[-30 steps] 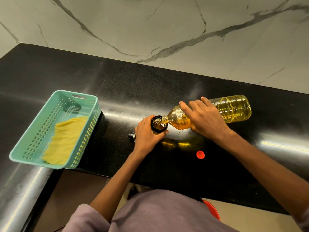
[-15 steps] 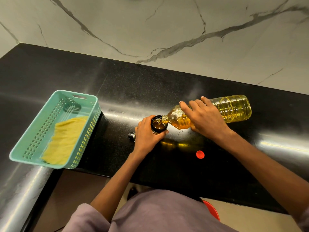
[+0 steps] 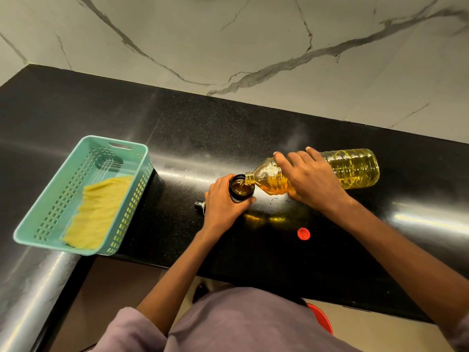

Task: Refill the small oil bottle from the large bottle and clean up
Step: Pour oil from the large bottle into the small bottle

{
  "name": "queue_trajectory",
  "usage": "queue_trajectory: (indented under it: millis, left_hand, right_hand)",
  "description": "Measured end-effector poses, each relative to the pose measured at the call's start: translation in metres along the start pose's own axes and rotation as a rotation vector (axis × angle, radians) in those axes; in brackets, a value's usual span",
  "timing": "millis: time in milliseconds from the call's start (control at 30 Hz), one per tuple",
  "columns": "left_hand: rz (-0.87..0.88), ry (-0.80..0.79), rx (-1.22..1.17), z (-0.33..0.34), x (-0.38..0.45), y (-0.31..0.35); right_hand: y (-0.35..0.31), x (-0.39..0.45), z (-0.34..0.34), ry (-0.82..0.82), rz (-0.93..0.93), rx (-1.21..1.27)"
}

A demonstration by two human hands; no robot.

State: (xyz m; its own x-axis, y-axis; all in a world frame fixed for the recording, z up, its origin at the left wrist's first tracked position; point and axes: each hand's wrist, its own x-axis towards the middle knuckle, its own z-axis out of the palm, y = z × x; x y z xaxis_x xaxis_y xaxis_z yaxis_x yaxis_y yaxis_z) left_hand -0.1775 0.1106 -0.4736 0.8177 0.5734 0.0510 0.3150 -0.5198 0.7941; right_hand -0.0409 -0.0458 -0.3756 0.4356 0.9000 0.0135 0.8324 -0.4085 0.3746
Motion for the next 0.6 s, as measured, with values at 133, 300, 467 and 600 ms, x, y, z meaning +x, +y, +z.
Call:
queue_trajectory:
  millis: [133,300,467,600]
  left_hand:
    - [0.001,0.004,0.002,0.0004,-0.0012,-0.0006]
    - [0.000,0.002,-0.006,-0.0009,-0.0009,0.0013]
    - [0.000,0.002,-0.014,-0.0012,-0.0010,0.0016]
    - [0.002,0.006,-0.012,-0.0009,-0.0012,0.0012]
  right_hand:
    - [-0.0005,-0.0007,0.0001,0.028,0.011,0.028]
    - [0.0001,-0.0010,-0.0013,0.040,0.020,0.056]
    - [-0.0004,-0.0018,-0.0026,0.044,0.029,0.087]
    - [-0.0023,-0.0016,-0.0030,0.027,0.017,0.054]
